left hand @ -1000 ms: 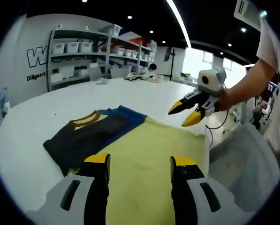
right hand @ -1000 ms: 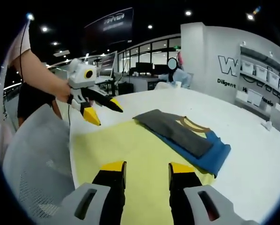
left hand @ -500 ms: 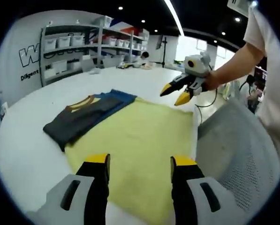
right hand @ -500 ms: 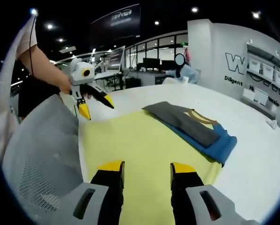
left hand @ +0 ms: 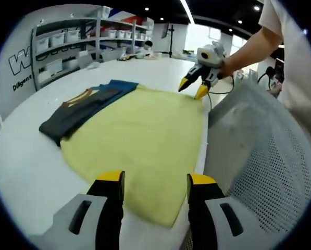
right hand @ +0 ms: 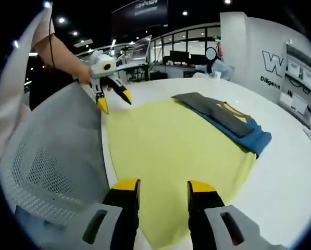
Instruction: Fold the garment on the visible template until the final outline fits inside the template.
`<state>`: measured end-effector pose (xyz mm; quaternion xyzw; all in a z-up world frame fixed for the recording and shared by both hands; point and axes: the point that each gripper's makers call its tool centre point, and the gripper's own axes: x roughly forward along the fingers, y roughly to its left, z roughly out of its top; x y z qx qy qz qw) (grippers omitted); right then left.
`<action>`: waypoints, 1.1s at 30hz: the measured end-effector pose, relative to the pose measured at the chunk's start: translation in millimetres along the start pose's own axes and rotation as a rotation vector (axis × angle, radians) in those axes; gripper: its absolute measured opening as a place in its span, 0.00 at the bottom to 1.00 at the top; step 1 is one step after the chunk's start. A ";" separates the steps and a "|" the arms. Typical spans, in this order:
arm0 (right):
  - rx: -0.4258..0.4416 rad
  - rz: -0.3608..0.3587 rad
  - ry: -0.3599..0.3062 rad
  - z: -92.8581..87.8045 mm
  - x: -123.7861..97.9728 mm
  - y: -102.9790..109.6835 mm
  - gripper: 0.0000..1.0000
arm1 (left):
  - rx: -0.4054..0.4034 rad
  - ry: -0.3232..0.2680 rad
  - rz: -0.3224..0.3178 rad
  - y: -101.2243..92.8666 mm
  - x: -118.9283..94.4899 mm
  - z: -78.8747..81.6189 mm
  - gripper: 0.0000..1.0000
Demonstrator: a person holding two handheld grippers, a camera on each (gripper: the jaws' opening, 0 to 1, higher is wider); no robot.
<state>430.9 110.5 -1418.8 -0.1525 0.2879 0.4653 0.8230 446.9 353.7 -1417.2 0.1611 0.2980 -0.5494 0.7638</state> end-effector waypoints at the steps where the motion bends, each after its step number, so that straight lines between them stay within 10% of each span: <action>1: -0.001 0.003 0.006 -3.0 -1.5 0.6 0.30 | 0.002 0.005 0.000 -0.5 -0.8 -0.8 0.45; 33: -0.081 0.010 0.118 -51.3 -34.0 3.8 0.23 | 0.093 0.128 -0.014 -6.3 -13.7 -36.2 0.32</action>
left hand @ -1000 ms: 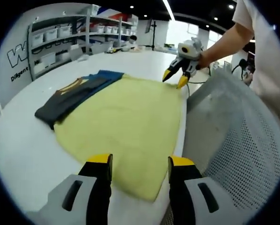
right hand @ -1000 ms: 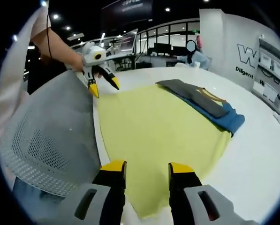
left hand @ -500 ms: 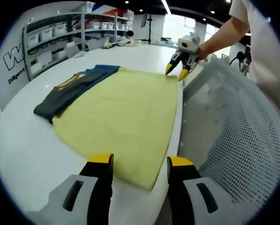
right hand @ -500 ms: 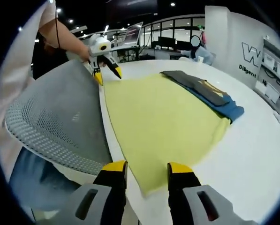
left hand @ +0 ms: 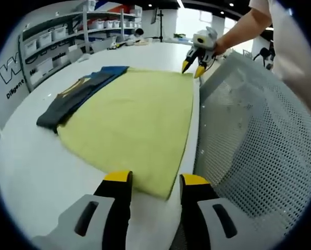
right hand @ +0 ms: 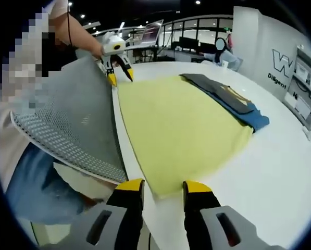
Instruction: Fold the garment on the visible template until the final outline fits inside the template.
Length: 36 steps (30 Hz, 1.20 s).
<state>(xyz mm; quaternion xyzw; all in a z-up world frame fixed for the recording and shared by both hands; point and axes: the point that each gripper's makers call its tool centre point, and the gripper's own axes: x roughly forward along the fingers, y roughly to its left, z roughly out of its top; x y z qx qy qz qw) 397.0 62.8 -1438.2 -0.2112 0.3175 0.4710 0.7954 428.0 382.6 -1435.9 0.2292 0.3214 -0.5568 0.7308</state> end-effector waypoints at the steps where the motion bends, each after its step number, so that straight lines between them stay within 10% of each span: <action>1: -0.002 0.000 0.004 -1.4 -0.2 -0.4 0.23 | 0.001 0.004 0.002 0.6 -0.2 -0.9 0.30; 36: -0.072 0.014 0.040 -5.7 3.8 0.2 0.04 | 0.018 0.032 -0.020 -5.5 -2.3 -13.4 0.14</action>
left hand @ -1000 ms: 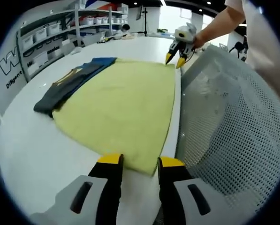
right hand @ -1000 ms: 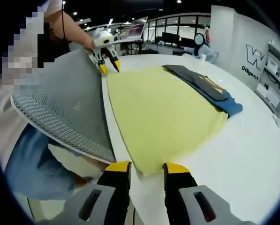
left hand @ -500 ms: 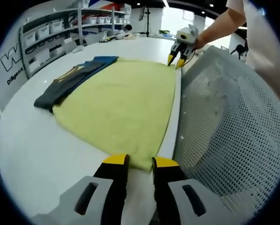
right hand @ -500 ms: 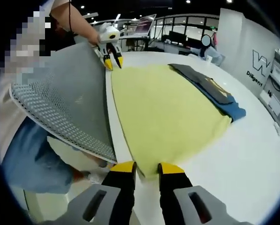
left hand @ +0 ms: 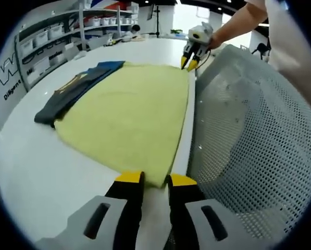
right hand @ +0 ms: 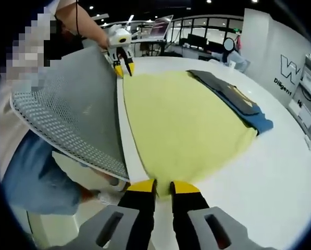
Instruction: Fold the garment on the visible template until the final outline fits inside the template.
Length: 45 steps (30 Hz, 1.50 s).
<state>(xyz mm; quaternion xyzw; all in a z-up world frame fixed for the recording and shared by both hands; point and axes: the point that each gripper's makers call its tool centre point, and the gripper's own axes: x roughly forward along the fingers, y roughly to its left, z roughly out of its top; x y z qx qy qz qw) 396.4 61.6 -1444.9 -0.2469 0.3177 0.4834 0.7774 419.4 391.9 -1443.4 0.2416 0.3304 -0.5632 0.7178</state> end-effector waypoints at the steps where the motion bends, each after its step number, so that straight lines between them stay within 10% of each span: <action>1: -0.001 0.000 -0.001 0.0 0.1 -0.1 0.04 | -0.002 -0.002 -0.001 0.0 0.2 0.0 0.14; 23: 0.001 0.021 0.000 3.6 -2.2 -3.0 0.00 | -0.030 -0.003 -0.013 1.3 -0.9 2.1 0.02; 45: -0.034 -0.026 -0.044 45.0 -26.2 -40.8 0.00 | -0.019 -0.078 0.013 31.6 -32.5 43.8 0.00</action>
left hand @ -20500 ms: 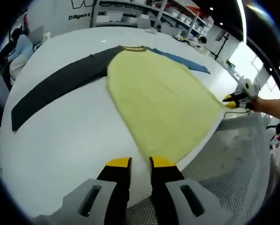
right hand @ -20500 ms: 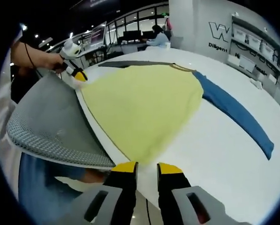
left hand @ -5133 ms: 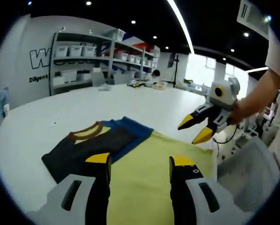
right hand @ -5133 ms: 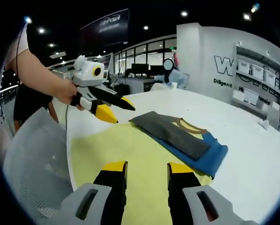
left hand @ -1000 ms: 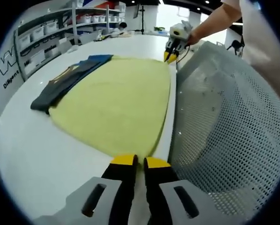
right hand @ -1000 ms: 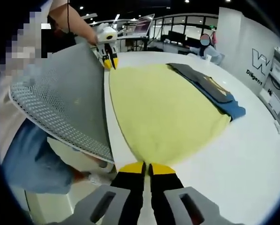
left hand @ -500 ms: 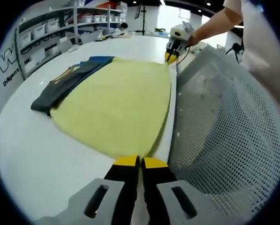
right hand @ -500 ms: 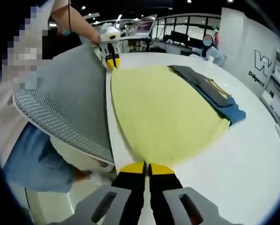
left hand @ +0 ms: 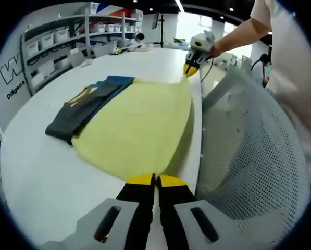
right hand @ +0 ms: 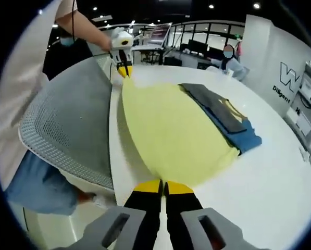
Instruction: Fold the garment on the visible template until the final outline fits inside the template.
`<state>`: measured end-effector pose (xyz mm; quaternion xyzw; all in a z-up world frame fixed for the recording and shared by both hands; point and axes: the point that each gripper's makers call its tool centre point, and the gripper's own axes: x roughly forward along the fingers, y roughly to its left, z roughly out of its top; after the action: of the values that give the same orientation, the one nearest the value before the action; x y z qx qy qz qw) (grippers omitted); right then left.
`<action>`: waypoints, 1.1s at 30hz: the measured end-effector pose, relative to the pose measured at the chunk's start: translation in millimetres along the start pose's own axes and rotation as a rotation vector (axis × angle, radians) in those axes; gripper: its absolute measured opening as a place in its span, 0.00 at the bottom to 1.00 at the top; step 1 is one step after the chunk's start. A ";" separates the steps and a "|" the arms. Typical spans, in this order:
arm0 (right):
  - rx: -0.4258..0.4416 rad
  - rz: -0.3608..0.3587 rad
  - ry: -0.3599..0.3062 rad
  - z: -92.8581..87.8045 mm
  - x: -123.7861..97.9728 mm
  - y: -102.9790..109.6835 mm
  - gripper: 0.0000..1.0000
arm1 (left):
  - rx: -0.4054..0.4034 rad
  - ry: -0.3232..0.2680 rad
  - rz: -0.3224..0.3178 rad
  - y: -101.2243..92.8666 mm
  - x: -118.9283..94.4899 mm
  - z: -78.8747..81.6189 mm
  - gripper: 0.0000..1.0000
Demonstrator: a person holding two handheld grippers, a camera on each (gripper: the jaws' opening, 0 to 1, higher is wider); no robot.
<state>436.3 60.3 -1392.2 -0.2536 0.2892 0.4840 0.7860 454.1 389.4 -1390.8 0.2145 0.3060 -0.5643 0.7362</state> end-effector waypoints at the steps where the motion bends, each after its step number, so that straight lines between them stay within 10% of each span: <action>1: -0.001 -0.003 -0.001 1.7 -0.5 -2.0 0.00 | 0.000 -0.005 0.004 3.2 -1.9 2.7 0.00; 33: 0.014 -0.155 -0.061 65.2 12.2 -137.2 0.00 | 0.014 -0.112 0.144 144.0 -12.2 73.0 0.00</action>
<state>579.0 56.8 -1338.5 -0.2549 0.2477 0.4270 0.8315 605.7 388.7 -1334.0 0.2092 0.2439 -0.5232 0.7893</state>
